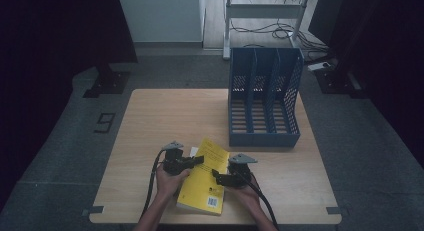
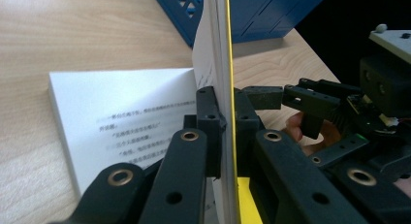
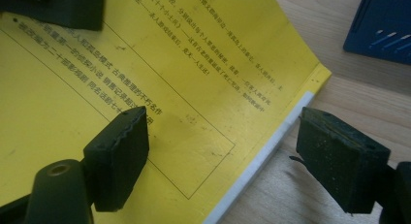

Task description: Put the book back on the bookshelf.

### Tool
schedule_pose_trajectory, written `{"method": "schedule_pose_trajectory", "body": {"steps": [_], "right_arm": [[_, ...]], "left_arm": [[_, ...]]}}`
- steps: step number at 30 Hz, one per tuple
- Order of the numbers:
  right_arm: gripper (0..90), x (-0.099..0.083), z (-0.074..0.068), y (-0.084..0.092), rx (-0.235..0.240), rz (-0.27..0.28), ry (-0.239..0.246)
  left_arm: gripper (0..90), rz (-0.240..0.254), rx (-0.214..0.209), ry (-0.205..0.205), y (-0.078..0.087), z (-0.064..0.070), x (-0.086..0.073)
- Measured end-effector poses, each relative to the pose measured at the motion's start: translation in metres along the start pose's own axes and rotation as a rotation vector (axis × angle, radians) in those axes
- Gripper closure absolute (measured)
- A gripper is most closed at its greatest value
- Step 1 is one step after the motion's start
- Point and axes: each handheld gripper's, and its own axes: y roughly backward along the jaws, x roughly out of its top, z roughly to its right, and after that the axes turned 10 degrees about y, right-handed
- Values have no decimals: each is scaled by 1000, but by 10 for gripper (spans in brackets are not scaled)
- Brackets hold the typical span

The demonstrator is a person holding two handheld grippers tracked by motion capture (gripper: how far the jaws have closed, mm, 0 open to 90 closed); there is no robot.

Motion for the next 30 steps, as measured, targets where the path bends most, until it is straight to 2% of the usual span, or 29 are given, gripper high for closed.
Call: {"method": "schedule_pose_trajectory", "body": {"steps": [6, 16, 22, 30], "right_arm": [[185, 0, 3, 3, 9, 13, -9], [179, 1, 8, 9, 28, 30, -27], [177, 2, 9, 11, 36, 40, -30], [174, 3, 14, 16, 56, 63, -57]], "left_arm": [[864, 20, -2, -4, 1, 4, 1], [865, 58, -30, -5, 8, 10, 3], [865, 64, -34, -27, 14, 17, 7], [866, 85, -50, -49, 23, 24, 10]]}}
